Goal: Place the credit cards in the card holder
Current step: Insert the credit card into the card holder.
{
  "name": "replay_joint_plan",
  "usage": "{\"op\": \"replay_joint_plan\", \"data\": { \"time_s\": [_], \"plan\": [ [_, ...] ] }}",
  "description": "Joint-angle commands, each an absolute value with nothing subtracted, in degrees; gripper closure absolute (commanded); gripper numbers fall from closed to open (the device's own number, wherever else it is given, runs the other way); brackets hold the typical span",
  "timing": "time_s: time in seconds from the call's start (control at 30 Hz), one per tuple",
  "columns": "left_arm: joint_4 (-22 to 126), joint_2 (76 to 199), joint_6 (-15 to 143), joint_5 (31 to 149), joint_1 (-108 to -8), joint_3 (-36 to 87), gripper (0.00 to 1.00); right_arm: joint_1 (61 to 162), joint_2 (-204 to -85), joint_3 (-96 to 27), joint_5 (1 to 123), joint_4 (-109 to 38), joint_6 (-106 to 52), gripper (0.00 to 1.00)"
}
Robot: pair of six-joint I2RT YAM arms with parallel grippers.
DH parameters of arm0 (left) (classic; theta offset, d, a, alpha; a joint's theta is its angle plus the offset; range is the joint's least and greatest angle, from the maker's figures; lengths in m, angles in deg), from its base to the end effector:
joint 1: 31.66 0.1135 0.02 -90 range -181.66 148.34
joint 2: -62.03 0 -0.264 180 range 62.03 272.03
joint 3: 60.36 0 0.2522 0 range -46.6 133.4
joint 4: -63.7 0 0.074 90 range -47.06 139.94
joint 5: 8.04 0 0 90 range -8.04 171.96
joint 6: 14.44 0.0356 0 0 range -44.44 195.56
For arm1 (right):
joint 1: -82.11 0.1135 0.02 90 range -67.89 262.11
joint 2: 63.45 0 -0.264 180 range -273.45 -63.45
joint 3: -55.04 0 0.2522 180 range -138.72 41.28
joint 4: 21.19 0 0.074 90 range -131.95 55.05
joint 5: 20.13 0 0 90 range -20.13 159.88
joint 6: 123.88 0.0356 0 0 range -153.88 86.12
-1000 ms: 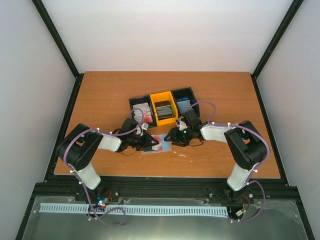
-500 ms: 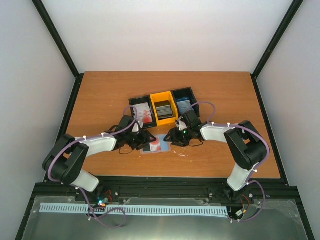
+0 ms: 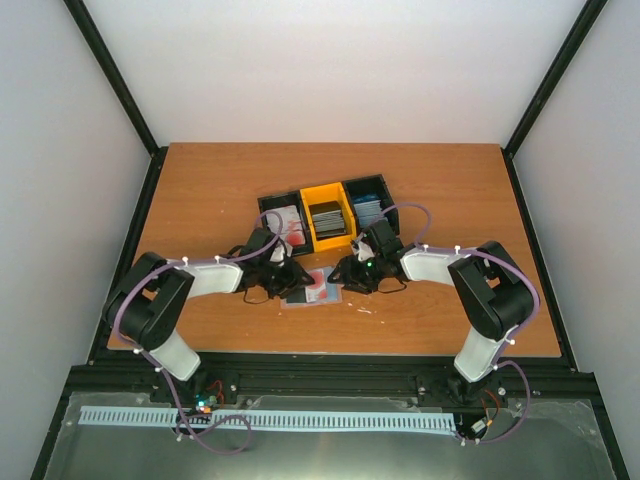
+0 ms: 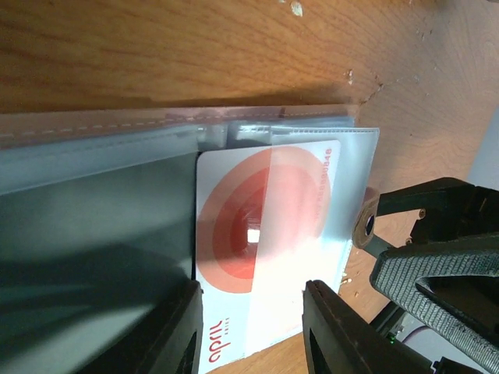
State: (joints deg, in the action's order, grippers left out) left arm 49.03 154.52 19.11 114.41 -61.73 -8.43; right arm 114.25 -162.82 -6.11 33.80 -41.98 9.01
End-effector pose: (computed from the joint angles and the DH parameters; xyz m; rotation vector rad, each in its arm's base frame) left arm 0.2348 -0.1580 0.1278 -0.3949 2.8158 -1.2077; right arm 0.2548 0.1848 0.1298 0.0108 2.8545 1.2142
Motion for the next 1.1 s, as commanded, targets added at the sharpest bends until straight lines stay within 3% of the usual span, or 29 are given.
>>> {"op": "replay_joint_plan", "data": {
  "time_s": [0.0, 0.57, 0.83, 0.9, 1.0, 1.07],
  "plan": [
    [49.2, 156.0, 19.6, 115.2, -62.2, -7.1, 0.62, 114.7, -162.4, -5.3, 34.0, -42.2, 8.6, 0.45],
    [52.0, 157.4, 21.9, 116.4, -62.2, -4.7, 0.62, 114.7, -161.9, -4.9, 34.4, -42.0, 9.3, 0.45],
    [50.7, 152.9, 18.2, 110.2, -62.2, -6.6, 0.51, 114.7, -161.5, -5.0, 35.7, -42.7, 8.9, 0.45],
    [51.6, 155.2, 17.8, 112.2, -62.4, -5.9, 0.54, 114.7, -161.8, -5.0, 35.8, -42.8, 8.8, 0.45],
    [52.2, 156.7, 17.8, 113.0, -63.5, -5.2, 0.7, 114.7, -162.0, -4.8, 35.7, -42.8, 8.8, 0.45],
    [49.4, 157.2, 17.7, 111.3, -63.8, -4.5, 0.72, 114.7, -162.1, -4.8, 35.7, -42.7, 8.8, 0.45]
  ]
}}
